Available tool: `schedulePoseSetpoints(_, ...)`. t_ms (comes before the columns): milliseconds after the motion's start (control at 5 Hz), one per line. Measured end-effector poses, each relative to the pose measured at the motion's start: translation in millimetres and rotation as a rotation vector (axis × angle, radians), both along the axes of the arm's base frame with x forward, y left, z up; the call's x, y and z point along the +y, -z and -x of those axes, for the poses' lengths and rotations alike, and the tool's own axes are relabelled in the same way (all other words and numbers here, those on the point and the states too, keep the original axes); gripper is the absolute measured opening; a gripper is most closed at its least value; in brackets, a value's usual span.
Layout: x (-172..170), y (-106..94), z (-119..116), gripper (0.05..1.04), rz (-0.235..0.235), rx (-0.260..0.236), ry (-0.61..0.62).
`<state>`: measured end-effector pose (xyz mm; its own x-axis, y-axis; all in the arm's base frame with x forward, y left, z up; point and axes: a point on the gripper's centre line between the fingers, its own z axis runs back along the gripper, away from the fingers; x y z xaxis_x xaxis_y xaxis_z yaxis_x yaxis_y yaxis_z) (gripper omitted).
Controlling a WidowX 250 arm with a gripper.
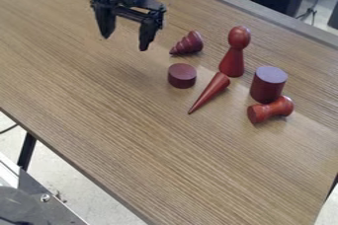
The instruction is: Pick up the small cylinder and put it on the left of the cone
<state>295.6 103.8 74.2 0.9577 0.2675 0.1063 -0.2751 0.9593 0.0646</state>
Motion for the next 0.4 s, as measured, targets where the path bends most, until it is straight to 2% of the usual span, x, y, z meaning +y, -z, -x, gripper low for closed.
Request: schedulePoseSetpoints(400,0.0,0.0,0.0,1.001,0.000,0.000,-0.003)
